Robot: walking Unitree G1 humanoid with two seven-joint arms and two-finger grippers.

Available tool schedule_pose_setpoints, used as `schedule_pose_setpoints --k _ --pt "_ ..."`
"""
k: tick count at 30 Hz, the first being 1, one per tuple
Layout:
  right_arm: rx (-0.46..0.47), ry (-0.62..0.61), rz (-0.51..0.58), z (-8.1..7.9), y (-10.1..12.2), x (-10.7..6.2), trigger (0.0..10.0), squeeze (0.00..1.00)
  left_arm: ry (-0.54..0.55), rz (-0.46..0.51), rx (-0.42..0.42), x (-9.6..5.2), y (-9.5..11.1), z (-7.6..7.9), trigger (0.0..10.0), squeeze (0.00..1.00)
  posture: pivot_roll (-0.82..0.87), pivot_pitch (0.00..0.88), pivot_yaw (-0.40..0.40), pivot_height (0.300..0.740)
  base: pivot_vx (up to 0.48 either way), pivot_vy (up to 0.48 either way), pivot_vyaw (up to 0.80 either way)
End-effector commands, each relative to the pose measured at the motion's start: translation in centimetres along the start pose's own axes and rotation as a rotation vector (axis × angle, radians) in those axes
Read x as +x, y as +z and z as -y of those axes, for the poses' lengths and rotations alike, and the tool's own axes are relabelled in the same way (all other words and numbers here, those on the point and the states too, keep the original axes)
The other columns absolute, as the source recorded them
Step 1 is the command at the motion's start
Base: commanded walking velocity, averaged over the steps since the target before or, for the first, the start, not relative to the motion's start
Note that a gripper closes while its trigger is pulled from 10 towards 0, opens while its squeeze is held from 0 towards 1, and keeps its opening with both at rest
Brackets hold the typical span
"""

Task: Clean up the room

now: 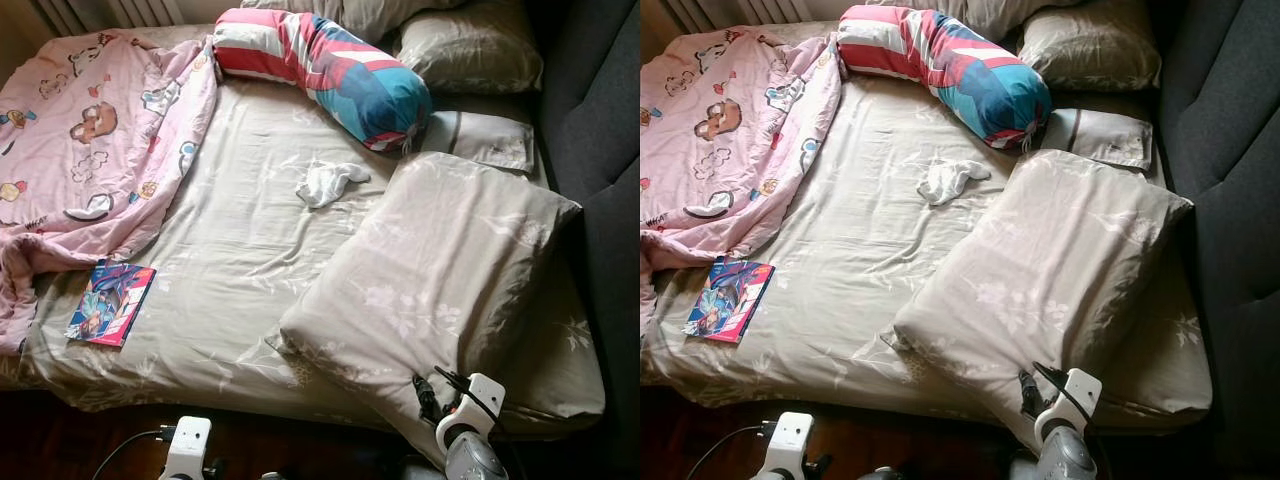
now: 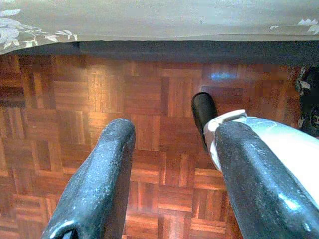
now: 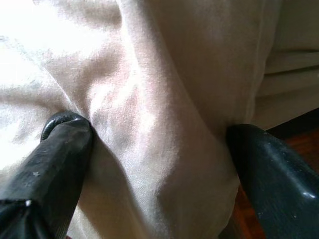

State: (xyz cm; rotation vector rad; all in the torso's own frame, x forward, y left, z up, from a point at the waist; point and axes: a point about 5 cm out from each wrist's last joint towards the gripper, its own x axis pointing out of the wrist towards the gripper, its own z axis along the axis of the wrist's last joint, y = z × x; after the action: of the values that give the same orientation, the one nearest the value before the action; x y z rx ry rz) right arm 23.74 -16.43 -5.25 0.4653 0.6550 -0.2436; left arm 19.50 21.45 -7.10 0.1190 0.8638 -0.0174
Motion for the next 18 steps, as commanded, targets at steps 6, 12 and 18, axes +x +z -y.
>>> schedule_pose_setpoints --k 6,12,18 --pt "-0.043 0.028 -0.146 -0.1 -3.4 -0.9 10.0 0.0 0.001 -0.047 0.036 -0.4 -1.4 -0.6 10.0 0.0 0.0 0.233 0.135 0.74 0.0 0.0 0.0" --pt "-0.037 0.001 -0.143 0.6 -3.6 -1.1 10.0 0.0 0.003 -0.051 0.04 -0.5 -1.6 -0.7 10.0 0.0 0.0 0.225 0.138 0.74 0.0 0.0 0.0" --pt "-0.049 -0.004 -0.138 0.7 -3.5 -1.1 0.0 0.0 0.0 -0.052 0.044 -0.4 -1.5 -0.6 10.0 0.0 -0.01 0.221 0.139 0.74 0.0 0.0 0.0"
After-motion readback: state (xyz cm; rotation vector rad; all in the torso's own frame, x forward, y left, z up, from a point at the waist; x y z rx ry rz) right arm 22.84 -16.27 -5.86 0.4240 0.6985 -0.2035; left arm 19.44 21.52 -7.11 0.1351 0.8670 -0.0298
